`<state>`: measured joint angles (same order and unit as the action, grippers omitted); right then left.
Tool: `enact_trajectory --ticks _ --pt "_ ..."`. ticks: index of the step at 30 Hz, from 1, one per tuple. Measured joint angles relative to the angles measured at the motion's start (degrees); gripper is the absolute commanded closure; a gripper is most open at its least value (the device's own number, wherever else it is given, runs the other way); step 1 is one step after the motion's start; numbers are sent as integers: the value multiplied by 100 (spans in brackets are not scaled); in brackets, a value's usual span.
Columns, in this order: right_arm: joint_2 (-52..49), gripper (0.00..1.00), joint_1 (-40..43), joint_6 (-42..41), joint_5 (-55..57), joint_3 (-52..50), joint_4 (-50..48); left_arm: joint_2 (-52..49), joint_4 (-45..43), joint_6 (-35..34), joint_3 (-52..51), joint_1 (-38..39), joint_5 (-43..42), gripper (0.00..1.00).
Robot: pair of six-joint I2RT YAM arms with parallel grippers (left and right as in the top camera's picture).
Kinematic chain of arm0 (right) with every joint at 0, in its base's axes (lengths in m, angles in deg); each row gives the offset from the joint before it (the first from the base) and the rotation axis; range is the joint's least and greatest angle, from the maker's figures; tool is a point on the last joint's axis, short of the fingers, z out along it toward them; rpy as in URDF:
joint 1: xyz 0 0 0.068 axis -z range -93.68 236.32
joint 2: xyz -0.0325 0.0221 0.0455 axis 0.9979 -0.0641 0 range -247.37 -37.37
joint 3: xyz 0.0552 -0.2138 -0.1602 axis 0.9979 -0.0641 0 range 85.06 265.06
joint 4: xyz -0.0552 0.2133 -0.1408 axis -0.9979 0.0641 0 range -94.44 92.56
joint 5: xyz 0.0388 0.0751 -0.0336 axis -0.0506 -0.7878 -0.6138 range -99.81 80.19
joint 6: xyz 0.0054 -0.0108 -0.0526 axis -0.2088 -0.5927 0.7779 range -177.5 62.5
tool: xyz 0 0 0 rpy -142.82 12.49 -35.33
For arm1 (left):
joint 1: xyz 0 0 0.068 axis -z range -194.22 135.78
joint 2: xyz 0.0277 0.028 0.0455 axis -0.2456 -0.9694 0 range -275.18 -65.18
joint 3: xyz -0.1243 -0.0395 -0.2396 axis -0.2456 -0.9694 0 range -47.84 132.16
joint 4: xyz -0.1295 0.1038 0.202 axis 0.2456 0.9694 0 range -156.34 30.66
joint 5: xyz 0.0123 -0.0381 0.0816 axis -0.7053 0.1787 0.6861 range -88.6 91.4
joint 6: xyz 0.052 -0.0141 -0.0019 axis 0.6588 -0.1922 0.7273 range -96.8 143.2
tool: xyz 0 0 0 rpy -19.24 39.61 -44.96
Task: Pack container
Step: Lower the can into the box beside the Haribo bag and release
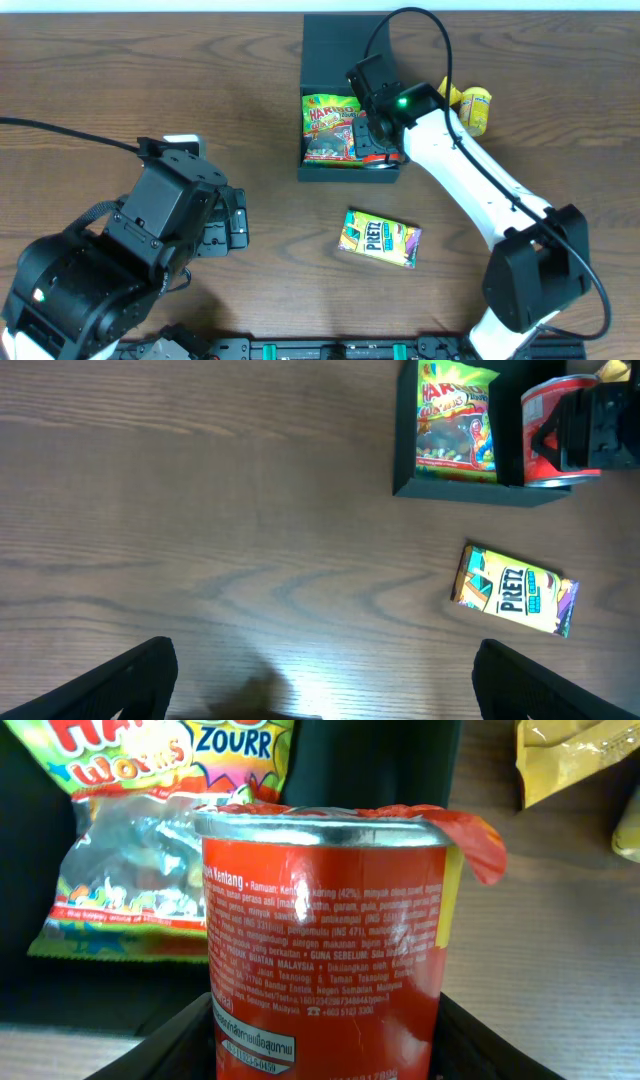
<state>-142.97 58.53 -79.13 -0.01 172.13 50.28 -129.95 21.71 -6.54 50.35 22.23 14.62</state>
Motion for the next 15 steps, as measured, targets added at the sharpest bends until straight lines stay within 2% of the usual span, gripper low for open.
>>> enact_trajectory --ticks 8,15 --pt "-20 41 133 -74 -26 -496 -516 0 0 0 0 0 0 5" --pt "-20 37 168 -160 -129 -697 -636 0 -2 0 0 0 0 5"
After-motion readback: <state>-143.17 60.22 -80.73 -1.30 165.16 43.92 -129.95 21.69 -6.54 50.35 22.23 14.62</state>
